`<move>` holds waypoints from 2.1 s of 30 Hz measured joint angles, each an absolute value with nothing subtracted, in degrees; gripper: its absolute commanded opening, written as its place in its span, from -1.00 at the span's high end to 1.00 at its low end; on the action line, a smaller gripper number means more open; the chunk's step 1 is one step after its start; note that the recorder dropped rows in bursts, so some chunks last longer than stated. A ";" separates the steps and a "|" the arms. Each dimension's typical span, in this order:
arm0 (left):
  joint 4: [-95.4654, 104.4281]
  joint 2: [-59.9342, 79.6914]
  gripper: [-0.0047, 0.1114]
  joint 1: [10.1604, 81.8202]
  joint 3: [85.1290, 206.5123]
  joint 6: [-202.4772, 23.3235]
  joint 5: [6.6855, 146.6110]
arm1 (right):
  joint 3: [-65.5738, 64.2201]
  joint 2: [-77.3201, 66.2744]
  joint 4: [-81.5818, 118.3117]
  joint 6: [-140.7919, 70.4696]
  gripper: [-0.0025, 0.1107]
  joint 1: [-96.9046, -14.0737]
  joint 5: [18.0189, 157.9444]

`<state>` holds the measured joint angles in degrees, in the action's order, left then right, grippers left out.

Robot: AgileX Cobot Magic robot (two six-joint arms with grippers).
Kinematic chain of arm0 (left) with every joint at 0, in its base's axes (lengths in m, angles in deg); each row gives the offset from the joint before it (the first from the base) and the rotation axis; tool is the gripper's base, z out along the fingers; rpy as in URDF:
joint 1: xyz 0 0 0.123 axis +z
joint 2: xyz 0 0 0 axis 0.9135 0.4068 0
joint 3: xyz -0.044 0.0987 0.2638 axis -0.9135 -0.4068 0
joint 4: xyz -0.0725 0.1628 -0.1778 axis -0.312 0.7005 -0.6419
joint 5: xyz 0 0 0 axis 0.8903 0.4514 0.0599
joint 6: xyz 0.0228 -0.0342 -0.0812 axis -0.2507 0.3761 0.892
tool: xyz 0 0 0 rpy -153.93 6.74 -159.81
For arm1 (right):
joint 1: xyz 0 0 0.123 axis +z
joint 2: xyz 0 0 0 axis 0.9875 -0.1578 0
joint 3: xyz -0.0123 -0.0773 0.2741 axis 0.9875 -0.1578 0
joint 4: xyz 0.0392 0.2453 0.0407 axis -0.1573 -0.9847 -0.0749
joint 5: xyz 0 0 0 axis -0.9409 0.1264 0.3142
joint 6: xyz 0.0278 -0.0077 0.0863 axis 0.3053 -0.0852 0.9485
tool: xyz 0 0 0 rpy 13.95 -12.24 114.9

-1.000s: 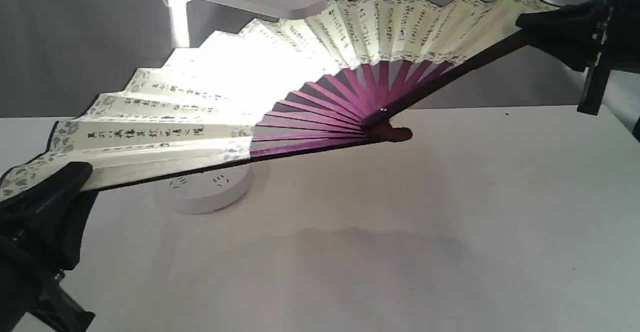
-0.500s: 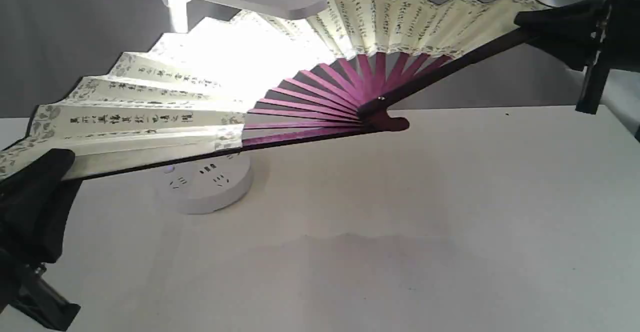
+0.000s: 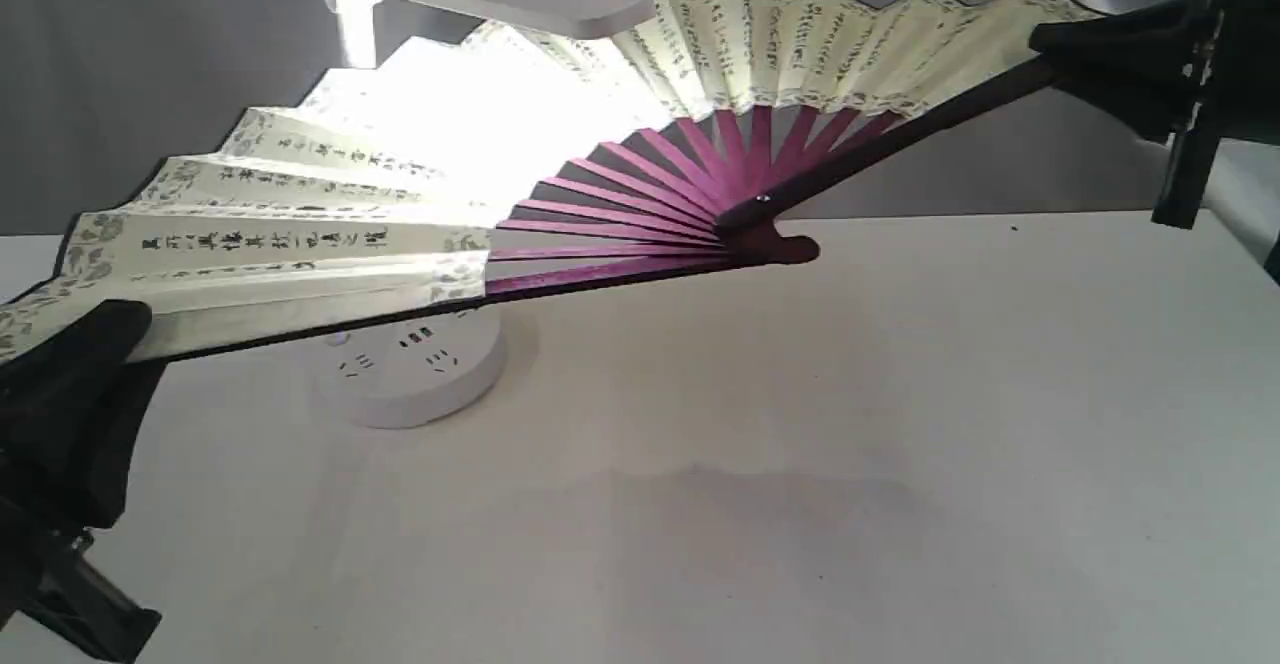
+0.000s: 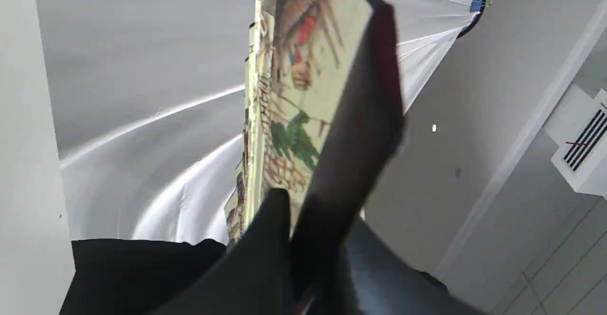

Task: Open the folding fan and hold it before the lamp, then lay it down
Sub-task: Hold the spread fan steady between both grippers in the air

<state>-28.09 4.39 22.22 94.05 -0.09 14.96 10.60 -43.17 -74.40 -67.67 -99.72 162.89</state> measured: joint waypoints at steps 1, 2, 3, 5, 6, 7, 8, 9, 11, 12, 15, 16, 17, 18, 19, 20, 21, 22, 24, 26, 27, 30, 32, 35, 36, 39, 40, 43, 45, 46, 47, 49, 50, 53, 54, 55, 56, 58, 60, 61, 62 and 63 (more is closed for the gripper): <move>-28.09 4.39 0.92 22.22 94.05 -0.09 14.96 | 10.60 -43.17 -74.40 -67.67 0.96 -99.72 162.89; -28.09 4.39 0.92 22.22 94.05 -0.09 14.96 | 10.60 -43.17 -74.40 -67.67 0.96 -99.72 162.89; -28.09 4.39 0.92 22.22 94.05 -0.09 14.96 | 10.60 -43.17 -74.40 -67.67 0.96 -99.72 162.89; -28.09 4.39 0.92 22.22 94.05 -0.09 14.96 | 10.60 -43.17 -74.40 -67.67 0.96 -99.72 162.89; -28.09 4.39 0.92 22.22 94.05 -0.09 14.96 | 10.60 -43.17 -74.40 -67.67 0.96 -99.72 162.89; -28.09 4.39 0.92 22.22 94.05 -0.13 14.96 | 10.60 -43.17 -74.40 -67.67 0.96 -99.72 162.89; -28.09 4.39 0.92 22.22 94.05 -0.13 14.96 | 10.60 -43.17 -74.40 -67.67 0.96 -99.72 162.89; -28.09 4.39 0.92 22.22 94.05 -0.13 14.96 | 10.60 -43.17 -74.40 -67.67 0.96 -99.72 162.89; -28.09 4.39 0.92 22.22 94.05 -0.13 14.96 | 10.60 -43.17 -74.40 -67.67 0.96 -99.72 162.89; -28.09 4.39 0.92 22.22 94.05 -0.13 14.96 | 10.60 -43.17 -74.40 -67.67 0.96 -99.72 162.89; -28.09 4.39 0.92 22.22 94.05 -0.13 14.96 | 10.60 -43.17 -74.40 -67.67 0.96 -99.72 162.89; -28.09 4.39 0.92 22.22 94.05 -0.13 14.96 | 10.60 -43.17 -74.40 -67.67 0.96 -99.72 162.89; -28.09 4.39 0.92 22.22 94.05 -0.13 14.96 | 10.60 -43.17 -74.40 -67.67 0.96 -99.72 162.89; -28.09 4.39 0.92 22.22 94.05 -0.13 14.96 | 10.60 -43.17 -74.40 -67.67 0.96 -99.72 162.89; -28.09 4.39 0.92 22.22 94.05 -0.22 14.96 | 10.60 -43.17 -74.40 -67.67 0.96 -99.72 162.89; -28.09 4.39 0.92 22.22 94.05 -0.22 14.96 | 10.60 -43.17 -74.40 -67.67 0.96 -99.72 162.89; -28.09 4.39 0.92 22.22 94.05 -0.22 14.96 | 10.60 -43.17 -74.40 -67.67 0.96 -99.72 162.89; -28.09 4.39 0.92 22.22 94.05 -0.22 14.96 | 10.60 -43.17 -74.40 -67.67 0.96 -99.72 162.89; -28.09 4.39 0.92 22.22 94.05 -0.22 14.96 | 10.60 -43.17 -74.28 -67.67 0.96 -99.72 162.89; -28.09 4.39 0.92 22.22 94.05 -0.22 14.96 | 10.60 -43.17 -74.17 -67.67 0.96 -99.72 162.89; -28.09 4.39 0.92 22.22 94.05 -0.22 14.96 | 10.60 -43.17 -74.17 -67.67 0.96 -99.72 162.89; -28.09 4.39 0.92 22.22 94.05 -0.22 14.96 | 10.60 -43.17 -74.17 -67.67 0.96 -99.72 162.89; -28.09 4.39 0.92 22.22 94.05 -0.22 14.96 | 10.60 -43.17 -73.94 -67.67 0.96 -99.72 162.89; -28.09 4.39 0.92 22.22 94.05 -0.22 14.96 | 10.60 -43.17 -73.69 -67.67 0.96 -99.72 162.89; -28.22 4.39 0.92 22.22 94.05 -0.22 15.06 | 10.60 -43.17 -73.69 -67.67 0.96 -99.72 162.89; -28.77 4.39 0.92 22.22 94.05 -0.22 16.86 | 10.60 -43.44 -73.43 -67.67 0.96 -99.72 162.89; -29.05 4.39 0.92 22.22 94.05 -0.11 17.53 | 10.60 -43.76 -73.21 -67.67 0.96 -99.72 162.89; -29.52 4.39 0.92 22.22 94.05 -0.11 18.79 | 10.60 -44.93 -72.50 -67.67 0.96 -99.72 162.89; -30.01 4.39 0.92 22.22 94.05 -0.39 19.70 | 10.60 -45.52 -72.28 -67.67 0.96 -99.72 162.89; -30.46 4.39 0.92 22.22 94.26 -1.08 20.74 | 10.48 -45.63 -72.16 -67.67 0.96 -99.72 162.89; -31.08 4.28 0.92 22.22 94.57 -1.85 21.73 | 10.48 -45.91 -72.15 -67.67 0.96 -99.72 162.89; -31.89 4.34 0.92 22.22 95.46 -3.49 22.19 | 10.28 -46.48 -72.15 -67.67 0.96 -99.72 162.77; -32.18 4.34 0.92 22.22 96.10 -4.12 22.30 | 10.28 -46.57 -72.15 -67.67 0.96 -99.72 162.65; -33.27 4.25 0.92 22.22 97.26 -6.07 24.09 | 10.28 -46.94 -72.37 -67.67 0.96 -99.94 162.44; -33.41 4.25 0.92 22.22 97.48 -6.77 24.39 | 10.28 -46.94 -72.37 -67.67 0.96 -100.06 162.39; -33.67 4.25 0.92 22.22 97.71 -7.38 24.78 | 10.28 -46.94 -72.23 -67.67 0.96 -100.34 162.30; -33.79 4.25 0.92 22.22 97.93 -7.78 25.09 | 10.28 -46.94 -72.12 -67.67 0.96 -100.56 162.30; -33.79 4.25 0.92 22.22 98.22 -8.23 25.81 | 10.28 -46.94 -71.69 -67.67 0.96 -100.99 162.55; -33.88 4.25 0.92 22.10 98.32 -8.35 26.52 | 10.23 -46.94 -70.67 -67.67 0.96 -101.85 162.79; -33.88 4.25 0.92 21.98 98.35 -8.47 27.10 | 10.14 -46.94 -70.31 -67.67 0.96 -102.01 162.91; -33.76 4.25 0.92 21.98 98.44 -8.47 27.87 | 10.14 -46.94 -69.57 -67.67 0.96 -102.40 162.91; -33.76 4.25 0.92 21.89 98.44 -8.62 28.48 | 10.14 -46.94 -69.19 -67.67 0.96 -102.80 162.91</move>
